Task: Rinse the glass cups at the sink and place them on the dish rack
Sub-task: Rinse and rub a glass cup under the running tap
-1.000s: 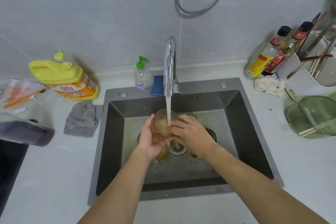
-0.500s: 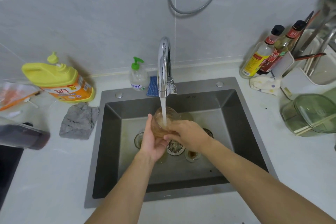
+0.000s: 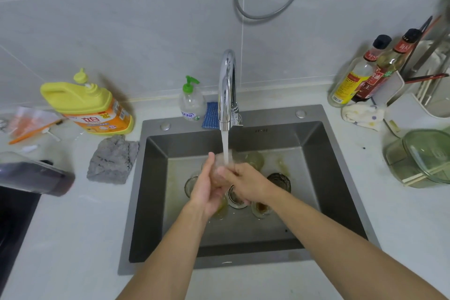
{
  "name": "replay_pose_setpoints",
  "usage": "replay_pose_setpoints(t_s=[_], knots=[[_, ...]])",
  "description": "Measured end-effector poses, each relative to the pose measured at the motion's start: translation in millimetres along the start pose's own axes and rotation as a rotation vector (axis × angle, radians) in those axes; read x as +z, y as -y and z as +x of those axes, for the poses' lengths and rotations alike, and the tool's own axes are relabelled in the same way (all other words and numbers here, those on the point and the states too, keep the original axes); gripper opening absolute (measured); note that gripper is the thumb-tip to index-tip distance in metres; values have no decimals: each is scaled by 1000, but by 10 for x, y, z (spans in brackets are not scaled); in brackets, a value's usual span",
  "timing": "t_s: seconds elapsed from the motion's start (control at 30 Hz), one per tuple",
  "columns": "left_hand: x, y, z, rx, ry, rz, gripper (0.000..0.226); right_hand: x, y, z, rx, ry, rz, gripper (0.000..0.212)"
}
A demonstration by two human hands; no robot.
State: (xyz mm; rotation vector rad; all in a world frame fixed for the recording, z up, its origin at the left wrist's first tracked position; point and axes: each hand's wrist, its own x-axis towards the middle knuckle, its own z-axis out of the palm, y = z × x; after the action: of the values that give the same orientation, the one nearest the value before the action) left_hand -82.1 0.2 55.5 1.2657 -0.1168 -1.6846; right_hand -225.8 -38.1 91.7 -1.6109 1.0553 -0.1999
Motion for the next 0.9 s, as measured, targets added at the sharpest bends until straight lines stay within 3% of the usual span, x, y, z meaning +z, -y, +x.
replay_pose_setpoints(t_s=[0.07, 0.13, 0.2, 0.37, 0.43, 0.53, 0.67, 0.77, 0.9], knots=[[6, -5, -29, 1, -7, 31, 50, 17, -24, -18, 18, 47, 47, 24], [4, -36, -41, -25, -17, -4, 56, -6, -72, -29, -26, 102, -157, 17], [-36, -44, -15, -26, 4, -31, 65, -21, -114, -28, -45, 90, -215, 22], [34, -61, -44, -11, -2, 81, 60, 105, 14, 76, 26, -131, 5, 35], [40, -67, -27, -4, -52, 96, 69, 180, 38, 87, 20, -141, 87, 27], [-42, -81, 23, -19, -78, 34, 80, 160, -48, 32, -48, -61, -133, 24], [-135, -14, 53, -47, -65, -54, 67, 197, -32, 36, -26, -114, -225, 33], [-123, 7, 70, -44, -115, -83, 79, 346, 75, 54, 24, -164, -97, 34], [-125, -91, 51, -53, -99, -95, 59, 364, -65, 29, -21, -99, -118, 30]])
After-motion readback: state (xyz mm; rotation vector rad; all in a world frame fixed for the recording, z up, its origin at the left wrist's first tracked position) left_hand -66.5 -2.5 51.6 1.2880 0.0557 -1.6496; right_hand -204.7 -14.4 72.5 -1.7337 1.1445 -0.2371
